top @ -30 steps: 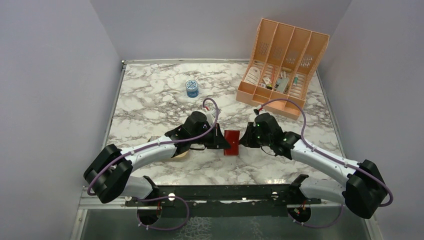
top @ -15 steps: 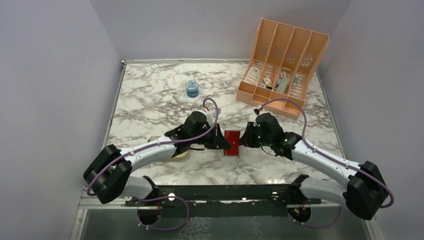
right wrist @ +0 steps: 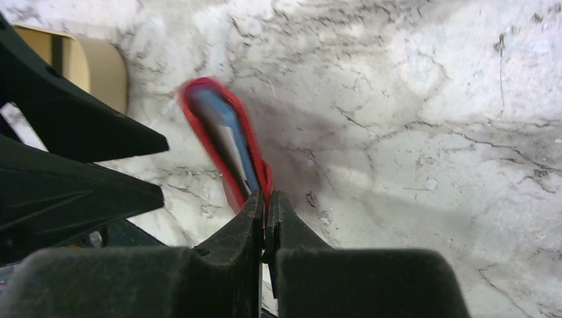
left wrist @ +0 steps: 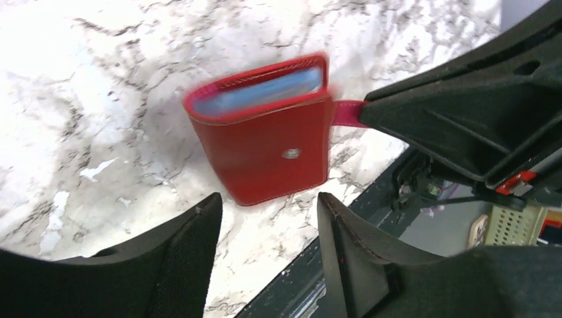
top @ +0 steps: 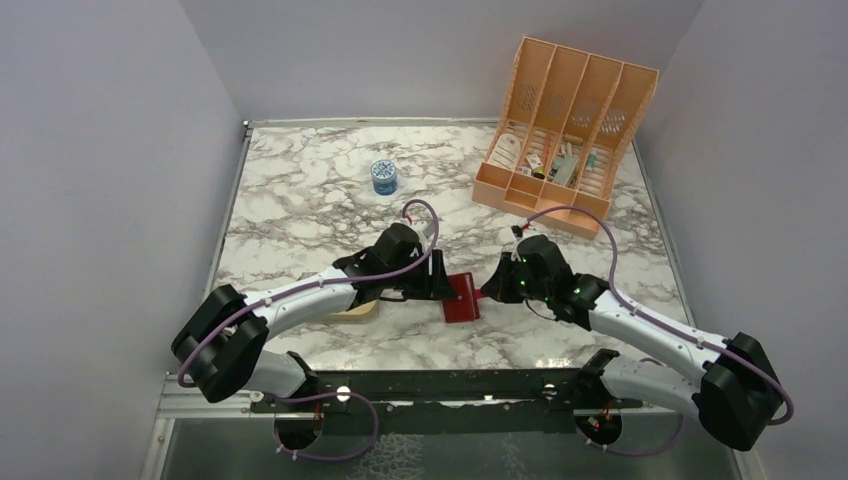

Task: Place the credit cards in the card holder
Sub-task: Open the card holder at the center of the board.

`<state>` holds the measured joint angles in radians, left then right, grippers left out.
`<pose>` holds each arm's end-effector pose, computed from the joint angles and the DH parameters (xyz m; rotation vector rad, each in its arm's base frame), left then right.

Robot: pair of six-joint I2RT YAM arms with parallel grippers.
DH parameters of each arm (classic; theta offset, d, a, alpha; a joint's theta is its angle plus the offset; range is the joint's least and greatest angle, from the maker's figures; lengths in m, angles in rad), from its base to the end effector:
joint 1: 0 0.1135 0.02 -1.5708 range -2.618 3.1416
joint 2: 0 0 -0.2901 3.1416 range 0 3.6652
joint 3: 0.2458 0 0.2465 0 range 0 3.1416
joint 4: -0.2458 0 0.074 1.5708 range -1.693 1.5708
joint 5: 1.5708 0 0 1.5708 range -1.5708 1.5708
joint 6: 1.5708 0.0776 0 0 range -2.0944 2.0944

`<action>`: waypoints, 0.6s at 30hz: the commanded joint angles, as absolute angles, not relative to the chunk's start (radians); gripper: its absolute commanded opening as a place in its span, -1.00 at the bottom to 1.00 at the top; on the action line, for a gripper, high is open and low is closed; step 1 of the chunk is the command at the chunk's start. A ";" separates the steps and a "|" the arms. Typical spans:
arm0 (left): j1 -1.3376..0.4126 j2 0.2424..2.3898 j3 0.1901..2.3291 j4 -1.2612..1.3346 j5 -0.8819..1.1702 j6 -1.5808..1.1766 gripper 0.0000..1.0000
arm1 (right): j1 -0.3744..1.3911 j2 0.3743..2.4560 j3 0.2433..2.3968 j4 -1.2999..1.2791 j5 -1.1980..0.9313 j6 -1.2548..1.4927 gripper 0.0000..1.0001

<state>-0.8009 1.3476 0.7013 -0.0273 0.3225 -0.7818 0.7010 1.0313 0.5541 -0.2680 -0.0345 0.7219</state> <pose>0.1899 -0.2312 0.2082 0.2186 2.4868 -1.1366 0.1681 0.1454 0.2031 0.0071 2.4391 0.7293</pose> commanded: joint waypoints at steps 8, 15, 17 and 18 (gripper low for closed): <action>-0.805 1.351 0.762 -0.157 0.213 -0.714 0.44 | 0.703 1.054 0.558 -0.226 -0.121 0.747 -0.98; -0.804 1.334 0.763 -0.126 0.244 -0.706 0.49 | 0.703 1.055 0.597 -0.220 -0.143 0.747 -0.98; -0.804 1.335 0.758 -0.101 0.268 -0.711 0.50 | 0.702 1.058 0.603 -0.216 -0.155 0.749 -0.98; -0.805 1.336 0.755 -0.088 0.280 -0.715 0.50 | 0.703 1.059 0.600 -0.211 -0.161 0.750 -0.98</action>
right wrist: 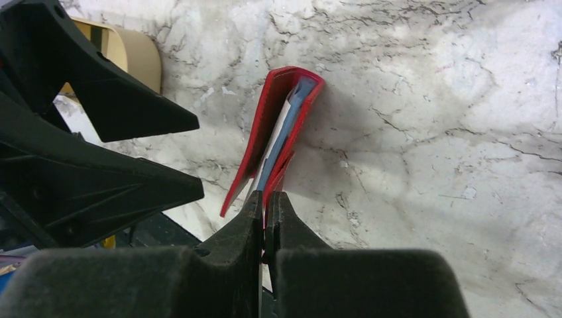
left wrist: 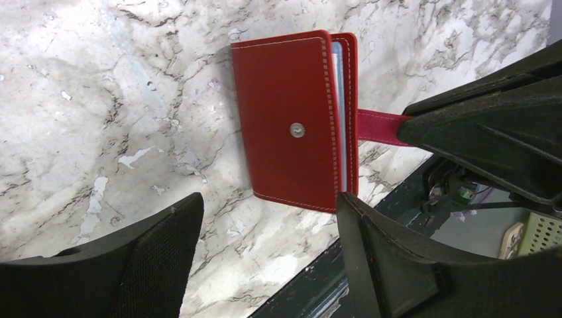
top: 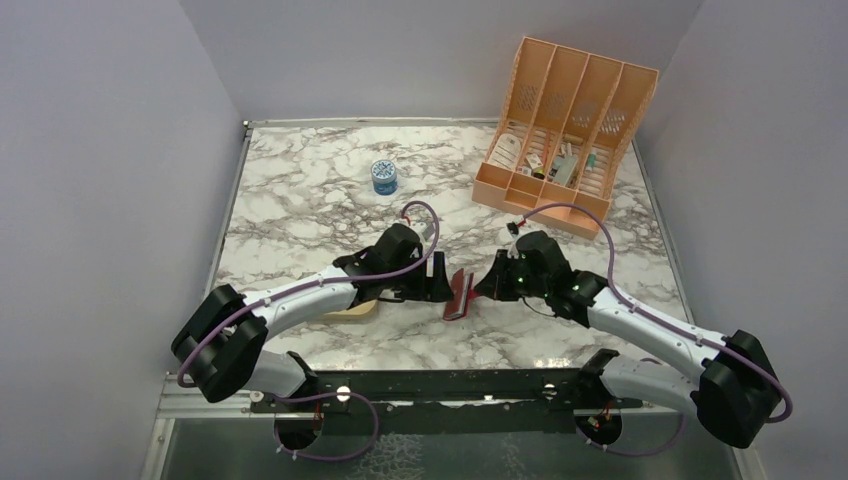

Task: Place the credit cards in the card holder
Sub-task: Open the card holder at the center of the board.

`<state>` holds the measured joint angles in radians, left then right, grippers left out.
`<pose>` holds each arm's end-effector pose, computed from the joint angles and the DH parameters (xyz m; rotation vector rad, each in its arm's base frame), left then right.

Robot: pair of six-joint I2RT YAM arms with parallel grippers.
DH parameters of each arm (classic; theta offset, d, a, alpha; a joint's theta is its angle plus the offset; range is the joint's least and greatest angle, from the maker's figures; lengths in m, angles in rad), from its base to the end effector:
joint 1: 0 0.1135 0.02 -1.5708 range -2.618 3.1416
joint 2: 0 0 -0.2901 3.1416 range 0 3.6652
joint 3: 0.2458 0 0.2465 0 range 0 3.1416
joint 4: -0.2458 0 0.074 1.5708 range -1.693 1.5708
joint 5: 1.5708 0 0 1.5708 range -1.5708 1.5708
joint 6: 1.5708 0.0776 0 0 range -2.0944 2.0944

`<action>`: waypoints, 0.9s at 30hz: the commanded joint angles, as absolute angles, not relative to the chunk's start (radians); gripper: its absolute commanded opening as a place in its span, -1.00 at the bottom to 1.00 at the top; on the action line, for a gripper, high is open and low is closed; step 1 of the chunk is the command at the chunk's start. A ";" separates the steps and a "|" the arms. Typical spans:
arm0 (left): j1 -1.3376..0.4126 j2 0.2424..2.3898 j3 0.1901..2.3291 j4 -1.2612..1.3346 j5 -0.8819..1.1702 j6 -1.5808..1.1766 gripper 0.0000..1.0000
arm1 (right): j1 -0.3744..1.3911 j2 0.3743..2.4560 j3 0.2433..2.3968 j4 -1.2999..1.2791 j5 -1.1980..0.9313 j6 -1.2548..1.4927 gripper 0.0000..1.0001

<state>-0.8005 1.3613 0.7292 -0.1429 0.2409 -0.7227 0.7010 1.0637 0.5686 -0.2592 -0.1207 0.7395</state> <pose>0.1919 -0.2244 0.1999 0.2293 2.5486 -0.9651 0.1683 0.1542 0.2028 -0.0170 2.4806 0.8201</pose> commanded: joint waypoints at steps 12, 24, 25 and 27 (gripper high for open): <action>-0.805 1.380 0.757 -0.052 0.303 -0.715 0.48 | 0.702 1.060 0.589 -0.202 -0.161 0.750 -0.98; -0.805 1.429 0.794 -0.056 0.294 -0.693 0.37 | 0.702 1.067 0.589 -0.196 -0.166 0.743 -0.98; -0.805 1.433 0.796 -0.056 0.294 -0.692 0.37 | 0.702 1.069 0.590 -0.196 -0.166 0.743 -0.98; -0.805 1.443 0.800 -0.056 0.293 -0.690 0.37 | 0.703 1.073 0.592 -0.197 -0.167 0.741 -0.98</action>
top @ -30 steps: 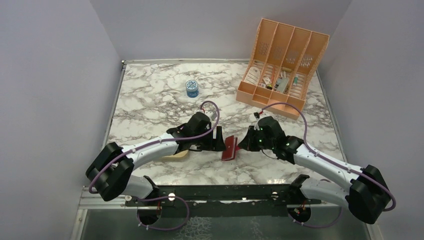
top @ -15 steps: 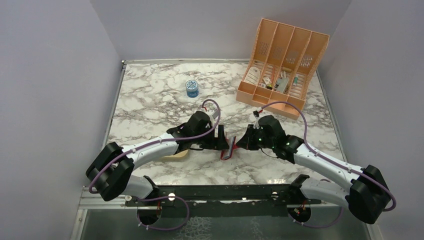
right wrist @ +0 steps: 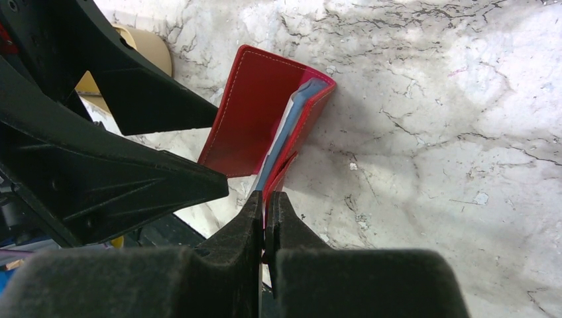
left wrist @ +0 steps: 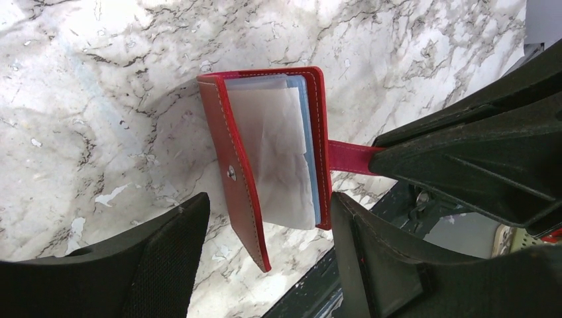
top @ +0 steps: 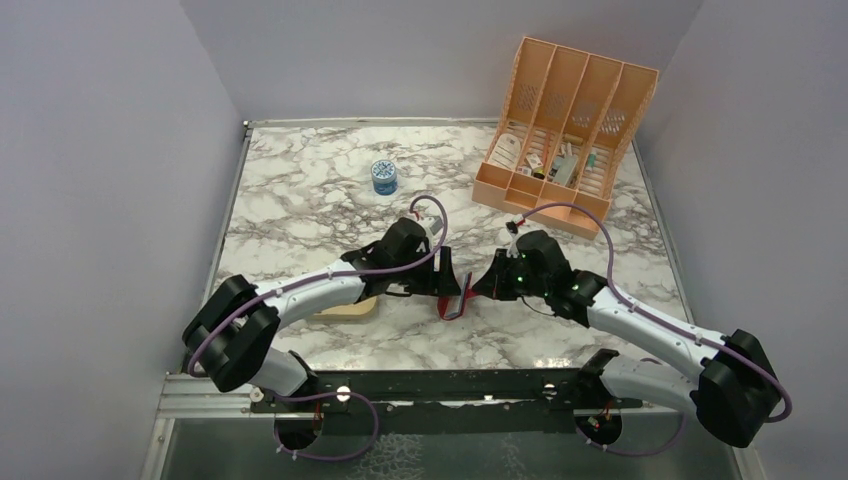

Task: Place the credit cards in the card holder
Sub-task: Open the card holder at the center of the board.

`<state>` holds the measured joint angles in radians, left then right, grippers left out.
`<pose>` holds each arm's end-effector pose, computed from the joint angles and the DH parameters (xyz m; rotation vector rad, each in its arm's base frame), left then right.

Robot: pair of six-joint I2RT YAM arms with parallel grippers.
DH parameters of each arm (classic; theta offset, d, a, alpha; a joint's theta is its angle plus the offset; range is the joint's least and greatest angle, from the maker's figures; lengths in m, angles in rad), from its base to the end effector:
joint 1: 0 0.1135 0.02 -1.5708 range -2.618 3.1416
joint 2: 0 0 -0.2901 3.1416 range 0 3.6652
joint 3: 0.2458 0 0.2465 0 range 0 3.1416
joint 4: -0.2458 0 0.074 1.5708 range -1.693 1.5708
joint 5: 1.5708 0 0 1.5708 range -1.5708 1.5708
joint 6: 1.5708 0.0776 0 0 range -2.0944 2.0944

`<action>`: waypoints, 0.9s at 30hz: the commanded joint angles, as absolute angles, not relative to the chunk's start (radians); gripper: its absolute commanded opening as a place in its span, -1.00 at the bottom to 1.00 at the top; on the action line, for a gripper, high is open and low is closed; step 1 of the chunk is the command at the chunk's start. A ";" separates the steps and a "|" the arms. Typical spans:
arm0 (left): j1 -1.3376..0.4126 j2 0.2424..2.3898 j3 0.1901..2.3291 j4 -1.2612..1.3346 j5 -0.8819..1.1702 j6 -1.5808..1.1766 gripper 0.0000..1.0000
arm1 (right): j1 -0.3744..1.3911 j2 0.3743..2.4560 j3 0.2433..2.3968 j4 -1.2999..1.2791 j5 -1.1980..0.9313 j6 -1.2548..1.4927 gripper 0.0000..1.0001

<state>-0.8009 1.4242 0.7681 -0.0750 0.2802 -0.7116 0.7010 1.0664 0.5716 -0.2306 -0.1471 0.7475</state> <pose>0.2033 -0.2406 0.2030 0.2709 2.5097 -1.0301 0.1696 0.1580 0.2067 -0.0243 2.4623 0.8693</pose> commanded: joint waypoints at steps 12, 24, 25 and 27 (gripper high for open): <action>-0.805 1.482 0.811 -0.047 0.306 -0.681 0.34 | 0.702 1.082 0.596 -0.201 -0.166 0.736 -0.98; -0.814 1.497 0.807 -0.033 0.305 -0.680 0.45 | 0.702 1.084 0.598 -0.196 -0.170 0.739 -0.98; -0.815 1.499 0.807 -0.031 0.304 -0.680 0.45 | 0.703 1.084 0.601 -0.198 -0.171 0.739 -0.98; -0.816 1.503 0.808 -0.033 0.303 -0.677 0.33 | 0.703 1.077 0.605 -0.204 -0.170 0.737 -0.98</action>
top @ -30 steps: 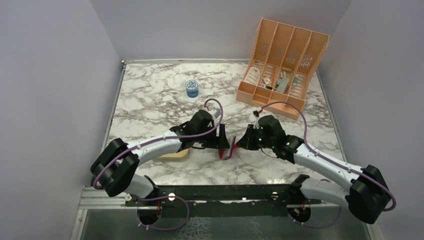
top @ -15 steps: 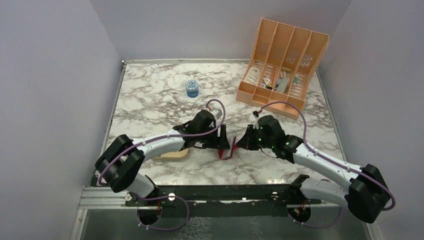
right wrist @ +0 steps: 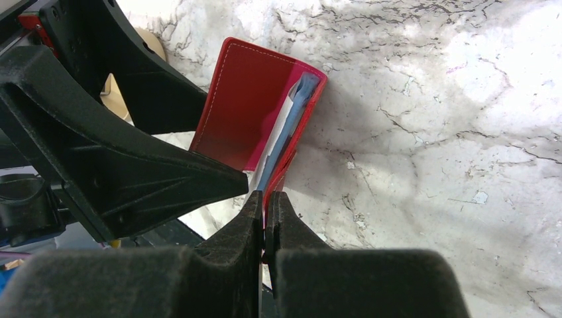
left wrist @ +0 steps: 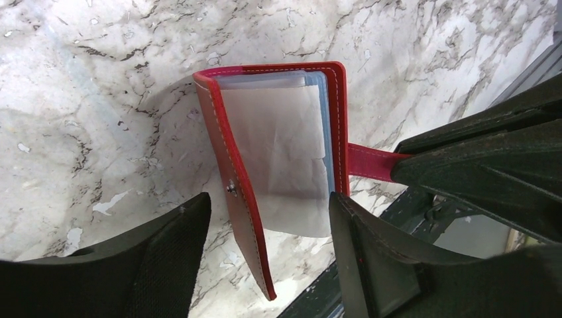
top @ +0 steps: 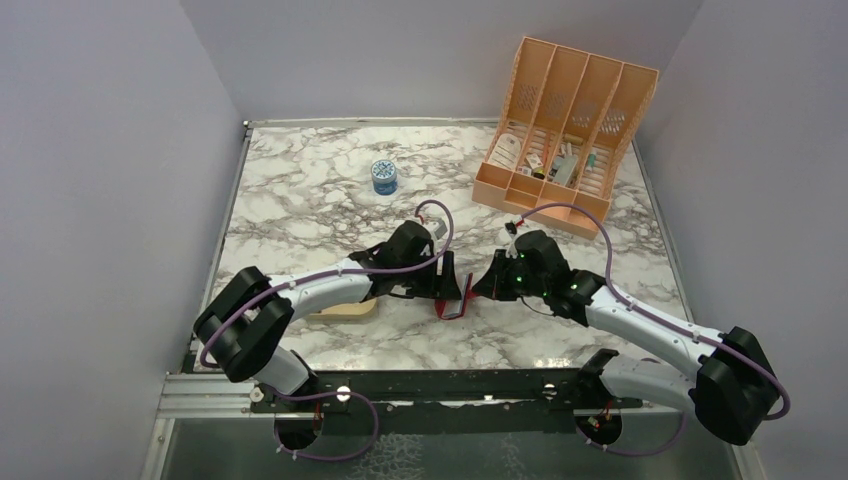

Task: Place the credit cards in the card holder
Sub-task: Open the card holder at the center of the board.

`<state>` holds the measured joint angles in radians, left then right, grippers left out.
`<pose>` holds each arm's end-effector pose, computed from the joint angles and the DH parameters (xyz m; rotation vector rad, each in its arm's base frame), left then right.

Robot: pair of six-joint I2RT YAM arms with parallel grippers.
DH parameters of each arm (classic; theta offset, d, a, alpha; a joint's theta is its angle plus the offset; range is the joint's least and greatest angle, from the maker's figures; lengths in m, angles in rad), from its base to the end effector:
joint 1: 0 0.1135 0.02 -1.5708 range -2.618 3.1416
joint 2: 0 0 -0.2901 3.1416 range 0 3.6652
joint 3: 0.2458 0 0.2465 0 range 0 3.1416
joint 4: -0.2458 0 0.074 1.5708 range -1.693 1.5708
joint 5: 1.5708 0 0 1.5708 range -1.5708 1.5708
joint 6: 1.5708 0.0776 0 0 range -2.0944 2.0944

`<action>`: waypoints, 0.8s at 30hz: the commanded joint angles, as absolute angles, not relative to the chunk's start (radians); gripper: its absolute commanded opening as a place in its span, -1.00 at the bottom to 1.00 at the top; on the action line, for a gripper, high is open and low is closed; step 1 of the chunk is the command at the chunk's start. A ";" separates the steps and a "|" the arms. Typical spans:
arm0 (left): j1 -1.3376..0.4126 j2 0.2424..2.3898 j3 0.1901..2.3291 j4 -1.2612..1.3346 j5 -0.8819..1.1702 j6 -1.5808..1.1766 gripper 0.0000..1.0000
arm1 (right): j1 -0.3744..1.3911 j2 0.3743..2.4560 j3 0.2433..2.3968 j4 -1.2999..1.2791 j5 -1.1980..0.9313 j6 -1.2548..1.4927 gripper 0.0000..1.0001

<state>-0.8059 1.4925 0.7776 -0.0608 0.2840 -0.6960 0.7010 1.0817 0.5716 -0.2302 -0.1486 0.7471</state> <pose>0.2081 -0.2482 0.1873 0.2945 2.5513 -1.0025 0.1706 0.1590 0.2035 -0.0242 2.4775 0.8613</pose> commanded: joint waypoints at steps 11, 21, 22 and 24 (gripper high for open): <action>-0.820 1.499 0.808 -0.029 0.282 -0.678 0.45 | 0.703 1.061 0.599 -0.227 -0.152 0.736 -0.98; -0.833 1.514 0.810 -0.027 0.265 -0.668 0.35 | 0.703 1.064 0.596 -0.222 -0.155 0.739 -0.98; -0.833 1.512 0.808 -0.027 0.260 -0.668 0.34 | 0.703 1.064 0.595 -0.225 -0.154 0.739 -0.98; -0.833 1.508 0.804 -0.028 0.255 -0.667 0.32 | 0.703 1.062 0.595 -0.224 -0.151 0.738 -0.98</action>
<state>-0.8268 1.5093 0.7780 -0.0505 0.2810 -0.6815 0.7010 1.0775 0.5720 -0.2333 -0.1474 0.7460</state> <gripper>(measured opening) 0.674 0.031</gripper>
